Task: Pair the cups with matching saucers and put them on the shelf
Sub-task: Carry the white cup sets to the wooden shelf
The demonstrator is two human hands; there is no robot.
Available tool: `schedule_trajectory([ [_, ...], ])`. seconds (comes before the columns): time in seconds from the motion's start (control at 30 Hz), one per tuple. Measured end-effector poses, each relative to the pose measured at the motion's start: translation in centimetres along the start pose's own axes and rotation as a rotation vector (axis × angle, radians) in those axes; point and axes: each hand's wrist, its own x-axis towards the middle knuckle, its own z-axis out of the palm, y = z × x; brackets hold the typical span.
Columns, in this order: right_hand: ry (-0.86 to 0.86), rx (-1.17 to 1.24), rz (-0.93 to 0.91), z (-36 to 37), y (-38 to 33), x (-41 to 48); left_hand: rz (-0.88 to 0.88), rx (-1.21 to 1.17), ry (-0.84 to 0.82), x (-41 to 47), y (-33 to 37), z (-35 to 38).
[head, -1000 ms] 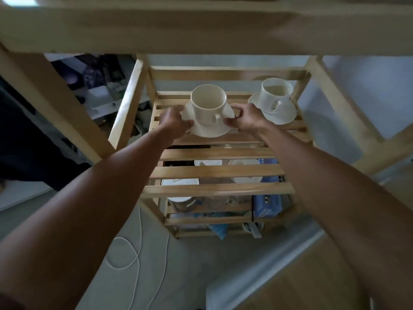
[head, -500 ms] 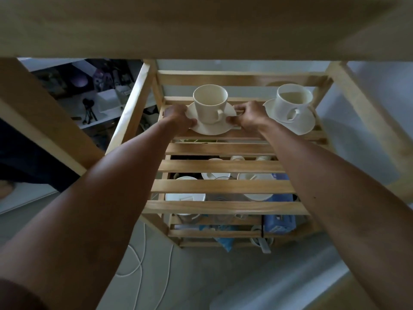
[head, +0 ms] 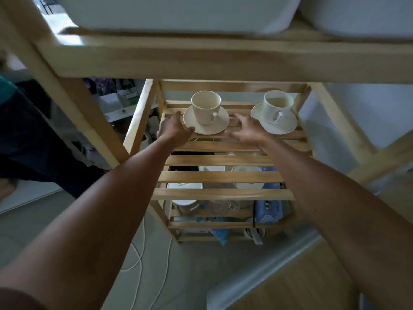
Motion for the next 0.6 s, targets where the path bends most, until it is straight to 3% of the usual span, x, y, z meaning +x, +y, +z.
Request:
schedule_trajectory([
  [0.17, -0.056, -0.102, -0.022, -1.3, -0.6, -5.9, 0.155, 0.08, -0.156, -5.9, 0.7, -2.0],
  [0.4, -0.117, -0.205, -0.002, -4.8, -1.2, -16.3, 0.293, 0.223, -0.187, -15.3, 3.3, -5.0],
  [0.6, -0.058, -0.206, -0.014, -9.8, -0.6, -26.7, 0.415, 0.174, -0.206, -22.5, 7.5, -5.6],
])
